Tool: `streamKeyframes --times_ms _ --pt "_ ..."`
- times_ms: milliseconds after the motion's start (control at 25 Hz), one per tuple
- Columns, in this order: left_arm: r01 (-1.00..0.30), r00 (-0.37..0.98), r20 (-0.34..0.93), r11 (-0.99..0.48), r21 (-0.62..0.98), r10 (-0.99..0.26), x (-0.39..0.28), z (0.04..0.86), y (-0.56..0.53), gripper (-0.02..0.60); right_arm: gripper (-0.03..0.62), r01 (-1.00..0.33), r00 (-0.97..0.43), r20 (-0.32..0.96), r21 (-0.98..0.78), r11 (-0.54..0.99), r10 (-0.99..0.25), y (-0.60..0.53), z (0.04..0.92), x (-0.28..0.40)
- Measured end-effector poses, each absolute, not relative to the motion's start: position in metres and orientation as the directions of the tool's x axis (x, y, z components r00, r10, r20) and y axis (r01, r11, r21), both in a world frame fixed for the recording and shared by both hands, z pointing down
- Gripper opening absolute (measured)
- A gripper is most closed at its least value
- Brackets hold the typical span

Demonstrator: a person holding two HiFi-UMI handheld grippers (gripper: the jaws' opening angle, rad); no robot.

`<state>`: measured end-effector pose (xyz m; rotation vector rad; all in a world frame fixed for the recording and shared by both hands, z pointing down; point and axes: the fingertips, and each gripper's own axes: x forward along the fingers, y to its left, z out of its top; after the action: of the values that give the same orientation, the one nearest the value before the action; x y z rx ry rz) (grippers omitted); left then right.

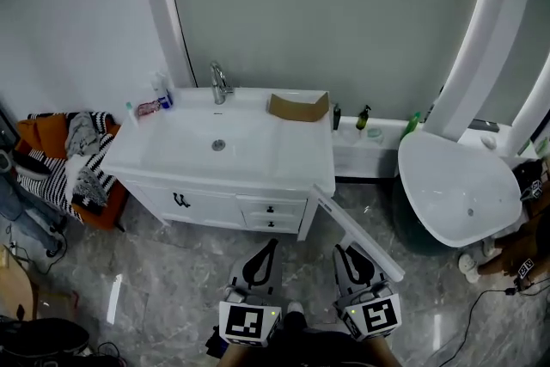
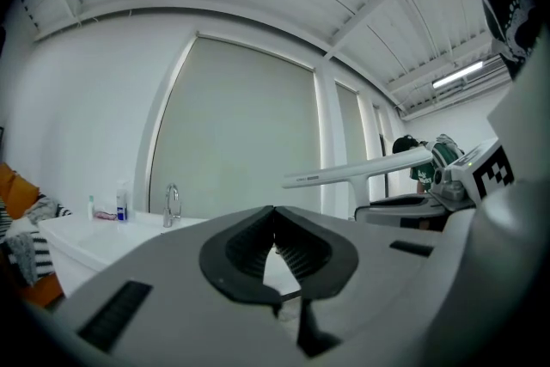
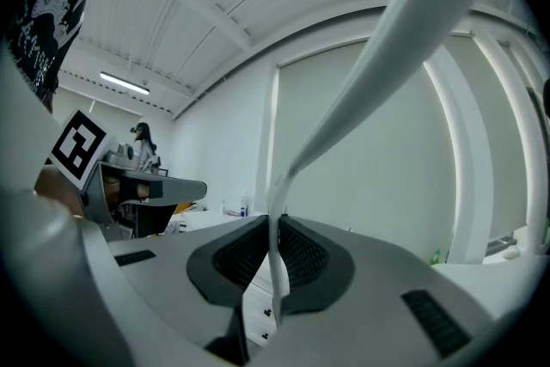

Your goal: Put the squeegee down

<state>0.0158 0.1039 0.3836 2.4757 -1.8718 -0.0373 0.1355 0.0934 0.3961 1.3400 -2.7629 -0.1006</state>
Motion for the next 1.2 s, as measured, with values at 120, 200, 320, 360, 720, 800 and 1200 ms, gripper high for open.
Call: streamKeyframes --times_ms 120,200,320,360,720,800,1200 --pt "-0.962 0.27 -0.011 -0.27 0.041 -0.963 0.026 0.38 0.095 0.005 0.051 -0.772 -0.631 0.02 0.089 0.63 -0.776 0.085 0.396 0.142" --pt "-0.96 0.272 -0.044 -0.274 0.049 -0.961 0.03 0.372 0.089 0.005 0.051 -0.776 -0.626 0.022 0.084 0.625 -0.78 0.081 0.394 0.147" --pt "-0.96 0.271 -0.035 -0.273 0.062 -0.962 0.032 0.37 0.085 0.005 0.051 -0.778 -0.624 0.032 0.072 0.624 -0.781 0.079 0.394 0.151" --pt "-0.96 0.273 -0.019 -0.274 0.055 -0.962 0.032 0.372 0.083 0.005 0.051 -0.776 -0.626 0.032 0.071 0.626 -0.779 0.077 0.394 0.151" --pt "-0.955 0.293 -0.001 -0.293 0.051 -0.956 0.034 0.372 0.063 0.005 0.051 -0.771 -0.634 0.046 0.04 0.635 -0.772 0.059 0.397 0.144" --pt "-0.954 0.294 0.008 -0.294 0.054 -0.956 0.029 0.374 0.057 0.006 0.051 -0.769 -0.636 0.055 0.044 0.638 -0.77 0.053 0.401 0.139" --pt "-0.948 0.313 0.02 -0.311 0.067 -0.949 -0.022 0.376 0.006 0.005 0.051 -0.793 -0.607 0.082 0.014 0.61 -0.791 0.005 0.401 0.095"
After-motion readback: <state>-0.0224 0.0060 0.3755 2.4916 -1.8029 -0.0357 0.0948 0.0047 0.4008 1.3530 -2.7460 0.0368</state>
